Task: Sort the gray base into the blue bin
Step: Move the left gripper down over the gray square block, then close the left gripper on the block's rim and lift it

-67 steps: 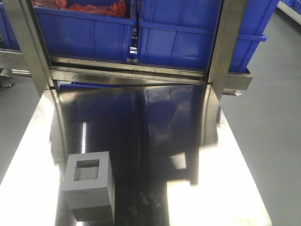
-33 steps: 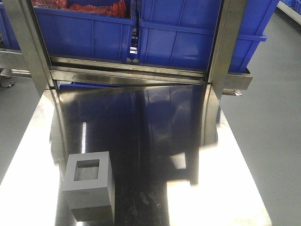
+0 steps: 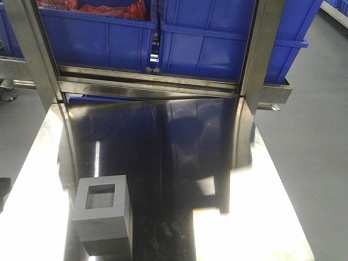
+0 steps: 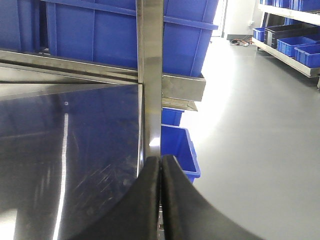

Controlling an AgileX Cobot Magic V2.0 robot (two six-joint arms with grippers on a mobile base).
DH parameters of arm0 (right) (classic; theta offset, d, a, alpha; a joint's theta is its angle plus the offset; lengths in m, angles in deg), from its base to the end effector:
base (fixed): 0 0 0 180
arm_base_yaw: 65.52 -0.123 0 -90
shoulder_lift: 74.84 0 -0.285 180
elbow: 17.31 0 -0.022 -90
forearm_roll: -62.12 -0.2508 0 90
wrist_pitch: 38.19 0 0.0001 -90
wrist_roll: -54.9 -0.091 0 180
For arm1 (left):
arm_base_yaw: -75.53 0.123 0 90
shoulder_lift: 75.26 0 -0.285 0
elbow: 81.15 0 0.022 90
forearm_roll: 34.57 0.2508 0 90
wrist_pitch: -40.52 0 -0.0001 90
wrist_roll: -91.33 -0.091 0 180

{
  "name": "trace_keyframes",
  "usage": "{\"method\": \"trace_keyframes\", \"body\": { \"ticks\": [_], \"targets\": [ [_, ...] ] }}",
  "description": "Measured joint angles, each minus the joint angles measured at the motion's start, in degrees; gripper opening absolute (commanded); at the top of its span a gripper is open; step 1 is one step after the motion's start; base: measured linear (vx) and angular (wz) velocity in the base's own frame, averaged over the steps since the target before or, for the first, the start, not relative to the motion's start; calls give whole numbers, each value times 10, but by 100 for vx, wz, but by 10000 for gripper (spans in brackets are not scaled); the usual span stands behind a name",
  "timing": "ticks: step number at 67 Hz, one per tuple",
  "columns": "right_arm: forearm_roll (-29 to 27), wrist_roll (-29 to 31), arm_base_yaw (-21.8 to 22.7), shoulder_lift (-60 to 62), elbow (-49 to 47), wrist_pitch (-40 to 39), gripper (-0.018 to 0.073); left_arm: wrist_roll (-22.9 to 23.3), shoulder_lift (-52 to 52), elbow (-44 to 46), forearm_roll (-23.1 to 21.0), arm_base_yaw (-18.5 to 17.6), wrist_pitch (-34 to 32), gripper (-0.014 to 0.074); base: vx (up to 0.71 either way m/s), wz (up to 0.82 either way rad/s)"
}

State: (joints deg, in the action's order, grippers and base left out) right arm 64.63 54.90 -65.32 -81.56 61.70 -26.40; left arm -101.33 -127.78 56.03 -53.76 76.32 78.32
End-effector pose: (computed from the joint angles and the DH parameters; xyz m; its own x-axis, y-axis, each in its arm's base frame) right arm 0.0556 -0.0010 0.1850 -0.1311 -0.0424 -0.9905 0.0067 0.9990 -0.0437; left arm 0.1452 -0.0164 0.2885 -0.6692 -0.0557 -0.7410 0.1056 0.9799 -0.1690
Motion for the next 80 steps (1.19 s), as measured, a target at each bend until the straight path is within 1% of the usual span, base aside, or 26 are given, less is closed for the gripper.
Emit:
{"method": "trace_keyframes", "body": {
  "ticks": [6, 13, 19, 25, 29, 32, 43, 47, 53, 66, 80],
  "targets": [
    [0, 0, 0, 0, 0, 0, -5, -21, -43, 23, -26, -12, 15, 397, 0, 0],
    [0, 0, 0, 0, 0, 0, -5, -37, -94, 45, -46, -49, 19, 397, 0, 0],
    [0, 0, 0, 0, 0, 0, -5, -36, -135, 64, -48, -88, 16, 397, 0, 0],
    [0, 0, 0, 0, 0, 0, -5, -19, -173, 85, -42, -126, 7, 397, 0, 0],
    [0, 0, 0, 0, 0, 0, -5, 9, -201, 102, -24, -150, 3, 397, 0, 0],
    [0, 0, 0, 0, 0, 0, -5, 36, -219, 115, 2, -165, 3, 397, 0, 0],
    [0, 0, 0, 0, 0, 0, -5, 177, -280, 155, 118, -207, 16, 398, 0, 0],
    [0, 0, 0, 0, 0, 0, -5, 222, -295, 162, 152, -214, 25, 398, 0, 0],
    [0, 0, 0, 0, 0, 0, -5, 253, -320, 166, 171, -222, 32, 398, 0, 0],
    [0, 0, 0, 0, 0, 0, -5, 263, -358, 166, 162, -223, 35, 410, 0, 0],
    [0, 0, 0, 0, 0, 0, -5, 263, -381, 166, 151, -223, 20, 459, 0, 0]
  ]
}}
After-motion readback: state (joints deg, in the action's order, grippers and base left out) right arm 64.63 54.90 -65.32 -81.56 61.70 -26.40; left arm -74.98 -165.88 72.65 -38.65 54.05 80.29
